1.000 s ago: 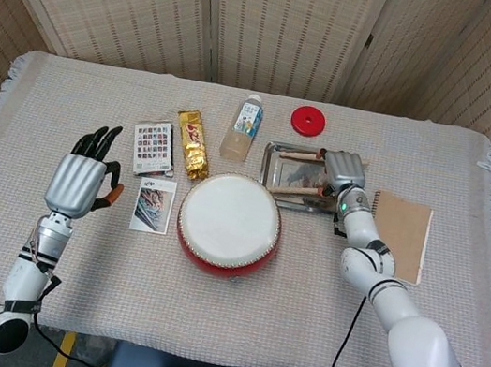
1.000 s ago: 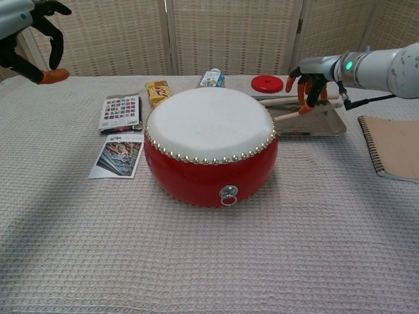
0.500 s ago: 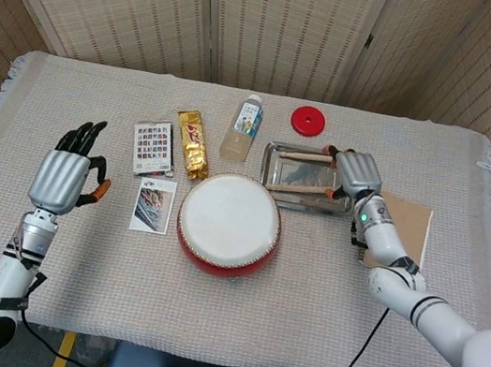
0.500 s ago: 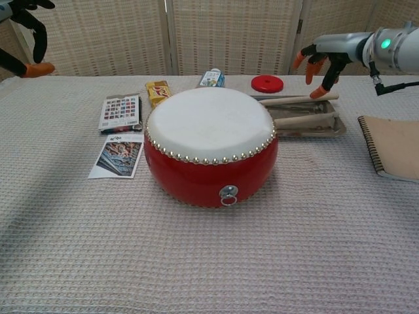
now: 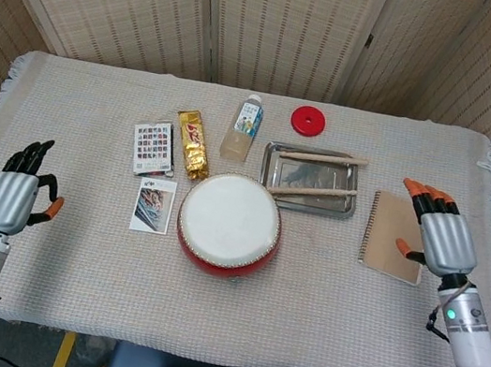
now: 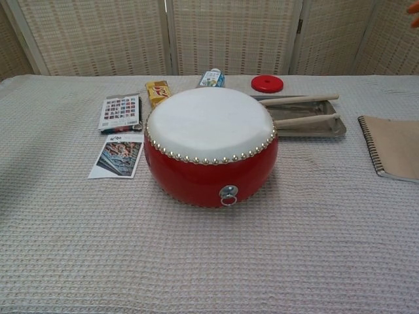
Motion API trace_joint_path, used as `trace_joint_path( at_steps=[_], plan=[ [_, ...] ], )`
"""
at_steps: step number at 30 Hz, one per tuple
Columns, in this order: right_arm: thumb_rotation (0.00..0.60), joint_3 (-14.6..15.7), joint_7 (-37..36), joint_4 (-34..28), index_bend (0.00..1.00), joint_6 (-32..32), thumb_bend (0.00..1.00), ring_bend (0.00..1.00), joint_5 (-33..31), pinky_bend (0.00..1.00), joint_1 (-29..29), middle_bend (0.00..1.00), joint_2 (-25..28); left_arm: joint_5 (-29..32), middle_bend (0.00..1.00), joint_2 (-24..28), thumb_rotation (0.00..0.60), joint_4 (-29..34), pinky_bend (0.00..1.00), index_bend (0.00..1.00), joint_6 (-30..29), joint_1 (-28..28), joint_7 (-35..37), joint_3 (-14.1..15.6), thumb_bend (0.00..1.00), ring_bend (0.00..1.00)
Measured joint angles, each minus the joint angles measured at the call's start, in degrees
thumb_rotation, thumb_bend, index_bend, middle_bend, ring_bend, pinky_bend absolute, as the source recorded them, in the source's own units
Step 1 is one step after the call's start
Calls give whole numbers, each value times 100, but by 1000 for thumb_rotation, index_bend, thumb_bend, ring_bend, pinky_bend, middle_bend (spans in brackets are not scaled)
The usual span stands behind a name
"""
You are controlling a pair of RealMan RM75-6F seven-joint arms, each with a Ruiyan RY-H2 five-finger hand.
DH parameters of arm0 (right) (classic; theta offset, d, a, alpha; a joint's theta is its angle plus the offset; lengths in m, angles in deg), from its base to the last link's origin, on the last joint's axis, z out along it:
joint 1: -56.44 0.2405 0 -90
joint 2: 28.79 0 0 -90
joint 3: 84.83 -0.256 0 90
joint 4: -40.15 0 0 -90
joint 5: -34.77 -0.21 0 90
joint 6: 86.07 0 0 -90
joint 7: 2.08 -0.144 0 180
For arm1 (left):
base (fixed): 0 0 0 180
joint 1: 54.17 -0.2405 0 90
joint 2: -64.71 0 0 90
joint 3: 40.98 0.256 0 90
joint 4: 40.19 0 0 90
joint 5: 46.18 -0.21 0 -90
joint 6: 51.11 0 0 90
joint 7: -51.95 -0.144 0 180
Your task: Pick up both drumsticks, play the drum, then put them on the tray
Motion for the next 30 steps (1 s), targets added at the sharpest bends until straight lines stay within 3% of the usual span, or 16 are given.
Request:
trace_joint_path(
  at_steps=[6,12,17,22,30],
  plan=[
    [600,446,-527,108,0,1224,156,0,866,119,-1009,65,-3,-281,0,94,600,17,96,0,-421,-478,198,253,369,0],
    [600,729,-934,311,0,1690,156,0,1218,46,-1615,29,-183,-646,0,136,600,101,65,0,-770,-881,294,497,369,0],
    [600,743,-1041,371,0,1800,156,0,1257,13,-1835,17,-254,-955,0,184,600,156,46,0,-862,-1051,290,650,353,0],
    [600,683,-1177,402,0,1754,156,0,1206,0,-1950,0,-275,-1060,0,209,600,172,20,0,-808,-1139,327,696,225,0],
    [600,601,-1249,394,0,1774,156,0,1255,0,-2092,0,-295,-1080,0,278,600,206,12,0,-640,-1206,238,700,218,0]
  ],
)
